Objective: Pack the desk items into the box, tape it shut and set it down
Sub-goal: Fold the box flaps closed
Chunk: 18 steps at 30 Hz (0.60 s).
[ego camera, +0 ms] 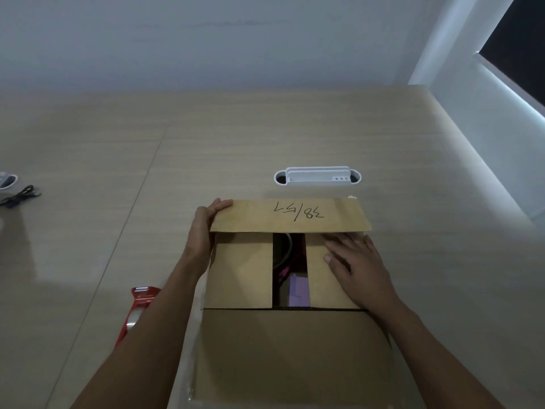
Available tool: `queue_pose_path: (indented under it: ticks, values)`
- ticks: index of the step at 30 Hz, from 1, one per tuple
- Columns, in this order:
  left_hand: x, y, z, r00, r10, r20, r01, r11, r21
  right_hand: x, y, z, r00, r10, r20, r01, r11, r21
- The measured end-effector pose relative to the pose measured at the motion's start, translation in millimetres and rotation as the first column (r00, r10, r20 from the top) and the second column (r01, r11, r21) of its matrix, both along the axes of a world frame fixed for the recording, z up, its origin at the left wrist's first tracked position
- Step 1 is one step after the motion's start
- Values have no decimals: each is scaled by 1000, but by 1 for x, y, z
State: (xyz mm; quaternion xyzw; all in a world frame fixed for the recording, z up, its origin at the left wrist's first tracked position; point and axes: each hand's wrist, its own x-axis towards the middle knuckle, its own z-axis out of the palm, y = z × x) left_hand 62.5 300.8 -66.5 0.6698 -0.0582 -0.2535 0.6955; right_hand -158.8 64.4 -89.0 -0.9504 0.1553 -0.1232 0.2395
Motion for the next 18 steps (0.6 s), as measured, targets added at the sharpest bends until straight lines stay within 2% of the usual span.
queue_pose_path:
  ticks: [3, 5, 8, 15, 18]
  values:
    - [-3, 6, -9, 958, -172, 229, 86, 936, 341, -2, -1, 1, 1000, 8, 29, -9, 999, 50]
    - [-10, 8, -14, 924, -176, 338, 2, 889, 458, -4, 0, 4, 998, -24, 65, 16, 993, 117]
    - [-20, 9, -18, 866, -98, 490, -123, 908, 400, -9, 5, 9, 974, -179, 136, 139, 955, 262]
    - [-19, 5, -14, 709, -247, 660, -180, 842, 508, -9, 1, 12, 923, -353, 152, 316, 922, 223]
    - [-18, 10, -14, 670, -306, 676, -164, 827, 537, -6, -12, 10, 967, -226, 115, 191, 948, 255]
